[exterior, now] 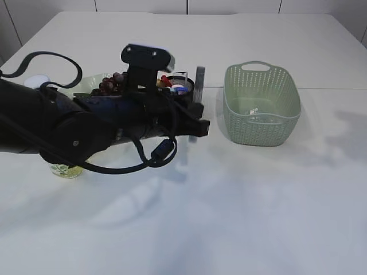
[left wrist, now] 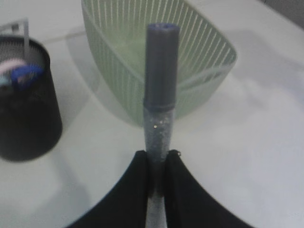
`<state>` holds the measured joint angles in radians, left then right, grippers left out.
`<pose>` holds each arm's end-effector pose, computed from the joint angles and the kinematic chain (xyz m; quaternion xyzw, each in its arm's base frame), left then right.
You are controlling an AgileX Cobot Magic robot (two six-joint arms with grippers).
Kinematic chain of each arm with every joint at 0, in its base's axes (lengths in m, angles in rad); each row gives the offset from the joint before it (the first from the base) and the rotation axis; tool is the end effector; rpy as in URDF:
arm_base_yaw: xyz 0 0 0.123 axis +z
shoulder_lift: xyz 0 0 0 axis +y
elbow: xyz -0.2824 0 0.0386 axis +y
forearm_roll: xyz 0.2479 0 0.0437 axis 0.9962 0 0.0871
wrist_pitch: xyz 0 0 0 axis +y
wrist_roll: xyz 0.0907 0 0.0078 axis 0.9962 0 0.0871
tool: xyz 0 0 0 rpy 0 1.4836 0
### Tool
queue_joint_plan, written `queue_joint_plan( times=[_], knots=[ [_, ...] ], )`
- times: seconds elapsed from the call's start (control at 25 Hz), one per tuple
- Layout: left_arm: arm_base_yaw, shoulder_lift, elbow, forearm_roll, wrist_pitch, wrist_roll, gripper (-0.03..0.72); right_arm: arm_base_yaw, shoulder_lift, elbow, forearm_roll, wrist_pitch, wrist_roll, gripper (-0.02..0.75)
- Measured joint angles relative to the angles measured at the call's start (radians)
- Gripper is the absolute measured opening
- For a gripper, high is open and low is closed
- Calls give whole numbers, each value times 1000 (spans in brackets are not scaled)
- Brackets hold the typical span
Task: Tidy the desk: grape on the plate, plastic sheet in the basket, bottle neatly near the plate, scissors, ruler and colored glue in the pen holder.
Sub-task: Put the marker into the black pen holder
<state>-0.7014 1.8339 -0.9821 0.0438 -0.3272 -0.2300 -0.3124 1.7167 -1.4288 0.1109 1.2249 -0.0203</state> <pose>0.2966 -0.2522 0.1892 0.2177 0.8152 -0.2364 0.4819 0.3288 -0.0962 0.2787 0.1597 0.9831 0.0406 0.0803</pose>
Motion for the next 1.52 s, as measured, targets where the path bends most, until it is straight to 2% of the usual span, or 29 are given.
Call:
queue_joint_plan(
  times=[0.08,0.2,0.56,1.04,1.2,1.52],
  knots=[
    [8,0,0,2,-103,0,51,0,0,0,0,0,-2,382],
    [35,0,-36,4,-153,0,53,0,0,0,0,0,-4,382],
    [139,32,-249,4,-160,23,60,0,0,0,0,0,-5,382],
    [198,207,-499,6,-51,27,71,0,0,0,0,0,-6,382],
    [218,256,-537,6,-13,27,75,0,0,0,0,0,-6,382],
    [218,299,-547,6,3,27,81,0,0,0,0,0,-7,381]
  ],
)
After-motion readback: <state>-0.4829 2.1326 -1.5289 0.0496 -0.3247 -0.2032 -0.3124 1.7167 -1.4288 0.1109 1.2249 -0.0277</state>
